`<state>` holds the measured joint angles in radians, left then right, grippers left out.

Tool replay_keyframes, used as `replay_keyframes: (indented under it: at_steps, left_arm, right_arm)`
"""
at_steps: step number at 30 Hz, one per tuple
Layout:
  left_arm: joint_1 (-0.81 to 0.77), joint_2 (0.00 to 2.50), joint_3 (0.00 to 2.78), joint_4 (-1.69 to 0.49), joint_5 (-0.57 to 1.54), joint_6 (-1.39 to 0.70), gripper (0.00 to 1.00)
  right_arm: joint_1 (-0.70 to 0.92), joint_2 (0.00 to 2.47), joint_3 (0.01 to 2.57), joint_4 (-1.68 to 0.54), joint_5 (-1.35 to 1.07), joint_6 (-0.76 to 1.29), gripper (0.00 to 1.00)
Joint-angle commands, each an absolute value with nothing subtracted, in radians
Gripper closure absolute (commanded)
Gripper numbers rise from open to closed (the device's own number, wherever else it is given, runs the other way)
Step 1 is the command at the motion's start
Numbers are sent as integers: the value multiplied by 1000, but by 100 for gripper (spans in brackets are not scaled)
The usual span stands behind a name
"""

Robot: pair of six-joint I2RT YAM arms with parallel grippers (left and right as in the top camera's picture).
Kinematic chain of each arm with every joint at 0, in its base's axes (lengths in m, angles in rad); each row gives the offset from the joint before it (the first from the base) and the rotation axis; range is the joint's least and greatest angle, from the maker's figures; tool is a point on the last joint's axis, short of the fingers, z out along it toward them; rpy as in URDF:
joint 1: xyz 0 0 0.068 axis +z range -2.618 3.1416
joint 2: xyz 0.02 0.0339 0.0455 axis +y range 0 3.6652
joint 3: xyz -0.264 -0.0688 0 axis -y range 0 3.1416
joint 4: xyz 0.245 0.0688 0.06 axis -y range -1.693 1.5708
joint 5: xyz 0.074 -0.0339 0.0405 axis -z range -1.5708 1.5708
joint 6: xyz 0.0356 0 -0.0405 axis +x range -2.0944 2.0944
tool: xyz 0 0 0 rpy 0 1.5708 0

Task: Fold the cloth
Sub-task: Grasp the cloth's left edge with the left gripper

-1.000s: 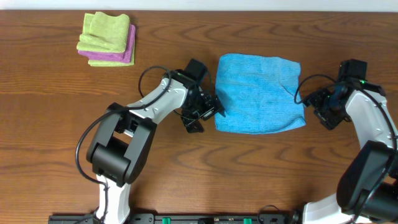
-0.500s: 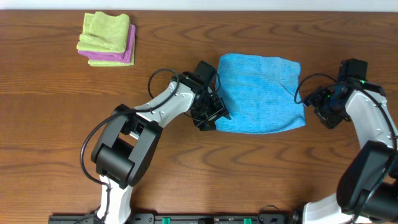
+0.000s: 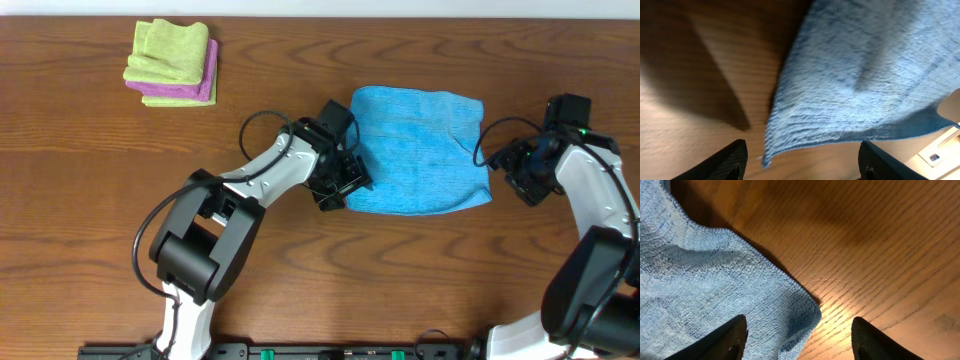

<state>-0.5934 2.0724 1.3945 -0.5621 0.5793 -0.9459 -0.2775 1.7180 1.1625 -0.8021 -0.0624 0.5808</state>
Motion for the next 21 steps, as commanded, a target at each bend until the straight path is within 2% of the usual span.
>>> replay_keyframes:
  at_steps: [1, 13, 18, 21]
  left_arm:
    - [-597, 2107, 1410, -544, 551, -944, 28]
    - [-597, 2120, 1410, -511, 516, -945, 29]
    - [-600, 2120, 1410, -512, 517, -951, 55]
    - [-606, 2120, 1410, -511, 513, -951, 62]
  right_arm:
    - [-274, 1721, 1163, -799, -52, 567, 33]
    - [-274, 1721, 1163, -797, -53, 567, 32]
    - [-274, 1721, 1163, -796, -108, 567, 31]
    - [-274, 1721, 1163, -796, -134, 572, 31]
